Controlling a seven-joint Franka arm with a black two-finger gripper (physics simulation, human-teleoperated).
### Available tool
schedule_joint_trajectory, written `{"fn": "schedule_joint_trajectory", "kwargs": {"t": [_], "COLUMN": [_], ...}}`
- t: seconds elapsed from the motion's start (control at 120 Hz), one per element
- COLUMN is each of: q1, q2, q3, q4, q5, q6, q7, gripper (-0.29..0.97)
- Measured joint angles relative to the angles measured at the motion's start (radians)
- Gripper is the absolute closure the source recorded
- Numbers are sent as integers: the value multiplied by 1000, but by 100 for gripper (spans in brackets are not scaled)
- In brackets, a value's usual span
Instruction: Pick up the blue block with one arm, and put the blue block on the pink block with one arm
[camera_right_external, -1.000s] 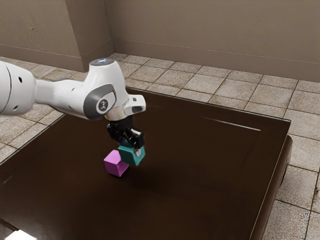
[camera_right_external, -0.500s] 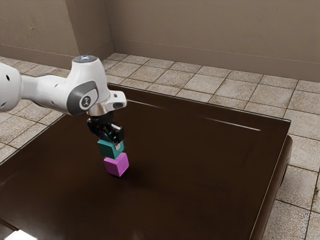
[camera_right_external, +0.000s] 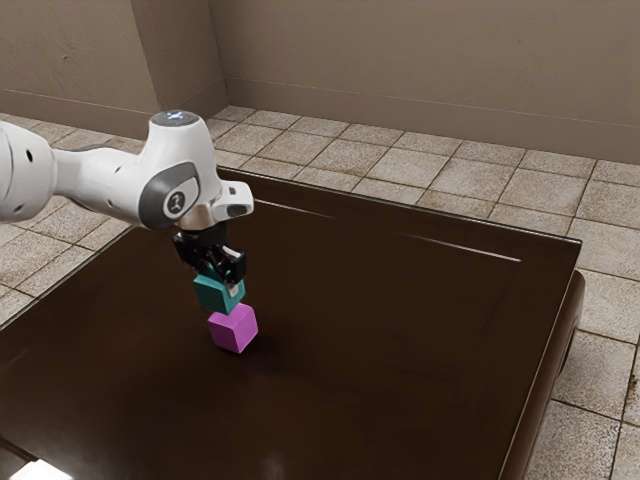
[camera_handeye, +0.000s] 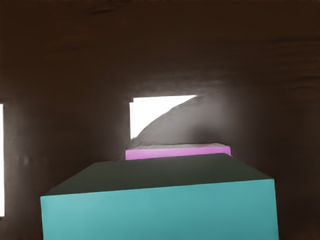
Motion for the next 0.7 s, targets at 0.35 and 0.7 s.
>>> {"fn": "schedule_joint_trajectory", "kwargs": {"t": [0.35, 0.7], "q1": [-3, -10], "q2": [12, -40], "q3": [-1, 0], "q4": [10, 44], "q5": [-8, -10], "q6": [0, -22], "q7": [9, 21], "gripper": [18, 5]}}
